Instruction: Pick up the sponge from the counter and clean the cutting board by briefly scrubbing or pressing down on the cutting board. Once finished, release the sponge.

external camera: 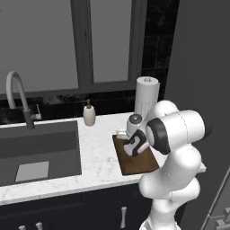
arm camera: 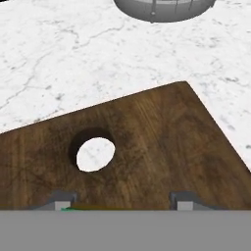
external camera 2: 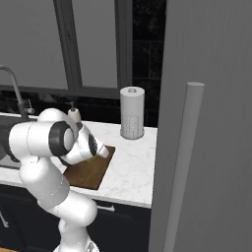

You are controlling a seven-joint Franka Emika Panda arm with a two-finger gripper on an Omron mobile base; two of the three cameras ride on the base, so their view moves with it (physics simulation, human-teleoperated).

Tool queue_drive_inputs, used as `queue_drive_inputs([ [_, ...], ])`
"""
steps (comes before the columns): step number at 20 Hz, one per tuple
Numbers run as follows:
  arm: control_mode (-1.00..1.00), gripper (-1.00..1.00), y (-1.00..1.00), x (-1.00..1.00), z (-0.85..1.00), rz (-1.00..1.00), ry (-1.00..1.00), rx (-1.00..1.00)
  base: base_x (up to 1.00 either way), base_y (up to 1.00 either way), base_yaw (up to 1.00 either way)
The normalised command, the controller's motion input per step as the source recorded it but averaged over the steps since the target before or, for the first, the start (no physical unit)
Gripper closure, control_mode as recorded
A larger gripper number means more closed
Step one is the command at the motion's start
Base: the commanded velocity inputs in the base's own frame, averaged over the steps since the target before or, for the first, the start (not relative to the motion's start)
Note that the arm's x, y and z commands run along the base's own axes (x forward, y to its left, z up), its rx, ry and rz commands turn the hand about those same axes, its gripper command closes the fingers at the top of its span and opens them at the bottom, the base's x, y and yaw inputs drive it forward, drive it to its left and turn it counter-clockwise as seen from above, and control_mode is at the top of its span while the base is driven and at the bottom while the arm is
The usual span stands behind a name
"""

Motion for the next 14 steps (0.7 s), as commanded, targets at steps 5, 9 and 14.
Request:
queue_drive_inputs([
  [5,-1.0,1.0,0.13,0.08,-0.06,0.0,0.0,0.0,0.0,0.0,0.0],
  [9,-1.0,1.0,0.31,0.0,-0.09,0.0,0.0,0.0,0.0,0.0,0.0],
  [14,-1.0,1.0,0.4,0.0,-0.02,0.0,0.0,0.0,0.0,0.0,0.0],
])
